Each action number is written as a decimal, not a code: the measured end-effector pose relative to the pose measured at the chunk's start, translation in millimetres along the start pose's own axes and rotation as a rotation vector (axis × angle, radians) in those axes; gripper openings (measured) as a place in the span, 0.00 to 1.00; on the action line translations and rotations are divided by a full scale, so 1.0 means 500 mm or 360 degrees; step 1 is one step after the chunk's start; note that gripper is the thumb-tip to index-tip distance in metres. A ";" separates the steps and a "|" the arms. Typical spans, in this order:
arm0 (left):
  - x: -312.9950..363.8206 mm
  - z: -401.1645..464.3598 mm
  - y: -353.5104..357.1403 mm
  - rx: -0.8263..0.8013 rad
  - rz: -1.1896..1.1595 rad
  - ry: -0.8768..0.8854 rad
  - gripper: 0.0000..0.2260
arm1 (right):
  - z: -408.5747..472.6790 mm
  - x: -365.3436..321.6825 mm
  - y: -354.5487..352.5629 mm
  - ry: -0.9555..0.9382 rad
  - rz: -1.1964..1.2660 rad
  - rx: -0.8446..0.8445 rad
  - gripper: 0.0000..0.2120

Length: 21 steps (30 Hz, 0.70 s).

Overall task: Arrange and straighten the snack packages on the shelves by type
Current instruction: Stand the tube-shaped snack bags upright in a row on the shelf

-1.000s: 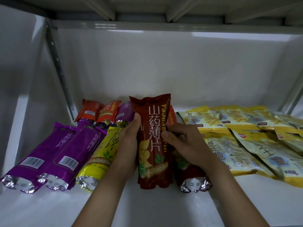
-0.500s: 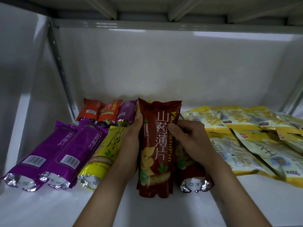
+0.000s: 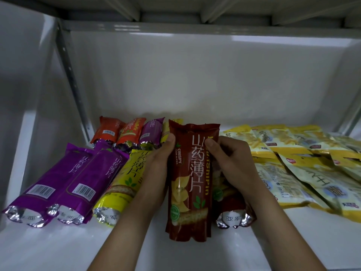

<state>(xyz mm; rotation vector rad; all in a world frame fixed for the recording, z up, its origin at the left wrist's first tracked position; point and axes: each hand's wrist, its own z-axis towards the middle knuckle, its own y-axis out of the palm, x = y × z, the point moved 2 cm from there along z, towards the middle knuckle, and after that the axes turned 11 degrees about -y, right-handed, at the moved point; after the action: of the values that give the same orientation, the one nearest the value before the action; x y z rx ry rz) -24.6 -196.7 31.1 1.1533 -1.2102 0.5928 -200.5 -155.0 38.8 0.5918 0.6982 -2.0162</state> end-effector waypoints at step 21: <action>-0.027 0.001 0.004 -0.0255 0.0439 -0.0172 0.22 | 0.006 -0.023 -0.015 0.0423 0.0577 0.0445 0.11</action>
<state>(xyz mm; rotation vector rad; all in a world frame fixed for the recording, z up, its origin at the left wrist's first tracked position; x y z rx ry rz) -30.6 -193.9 19.4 0.8993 -1.4964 0.6324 -201.5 -146.8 50.1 1.0846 0.4231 -1.7198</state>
